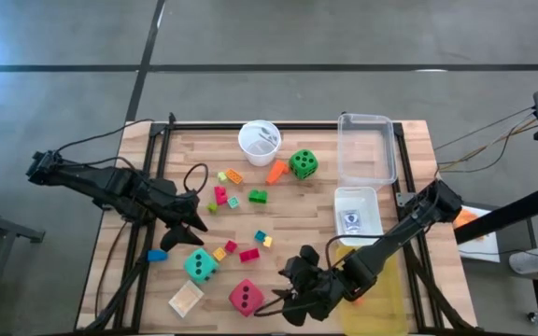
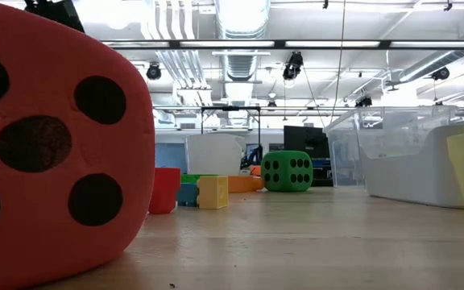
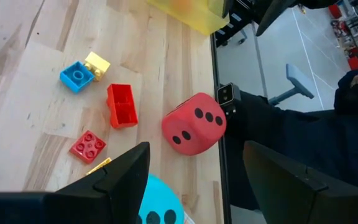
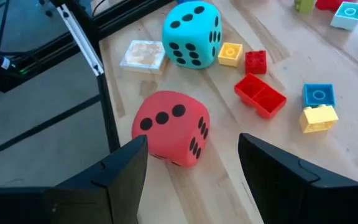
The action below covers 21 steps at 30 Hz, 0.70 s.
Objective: Pick & Place Toys
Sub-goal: Put the red dice into the transparent bin
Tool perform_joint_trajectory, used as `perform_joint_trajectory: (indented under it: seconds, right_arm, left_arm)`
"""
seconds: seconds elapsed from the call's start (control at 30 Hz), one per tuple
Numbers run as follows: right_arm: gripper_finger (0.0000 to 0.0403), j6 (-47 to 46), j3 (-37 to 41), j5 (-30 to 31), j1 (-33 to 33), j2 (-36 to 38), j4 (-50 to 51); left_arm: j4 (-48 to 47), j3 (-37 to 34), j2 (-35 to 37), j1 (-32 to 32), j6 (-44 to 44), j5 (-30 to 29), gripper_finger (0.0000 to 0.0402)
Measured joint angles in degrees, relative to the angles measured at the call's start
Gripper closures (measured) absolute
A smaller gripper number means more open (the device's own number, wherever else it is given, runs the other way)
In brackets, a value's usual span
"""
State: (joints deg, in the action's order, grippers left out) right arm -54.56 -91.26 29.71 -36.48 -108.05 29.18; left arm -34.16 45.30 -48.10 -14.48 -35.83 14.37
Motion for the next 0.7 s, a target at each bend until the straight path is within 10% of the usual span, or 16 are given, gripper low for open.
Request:
perform_joint_trajectory:
  seconds: [0.37, 0.7]
  right_arm:
    - [0.0016, -2.1, 0.1, -2.8, 0.5, 0.0, 0.2]
    - [0.0034, -8.1, 0.4, -6.3, 1.6, -0.6, 0.4]
  left_arm:
    - [0.0, 0.0, 0.0, 0.0, 0.0, 0.0, 0.0138]
    - [0.0, 0.0, 0.0, 0.0, 1.0, -0.3, 0.0139]
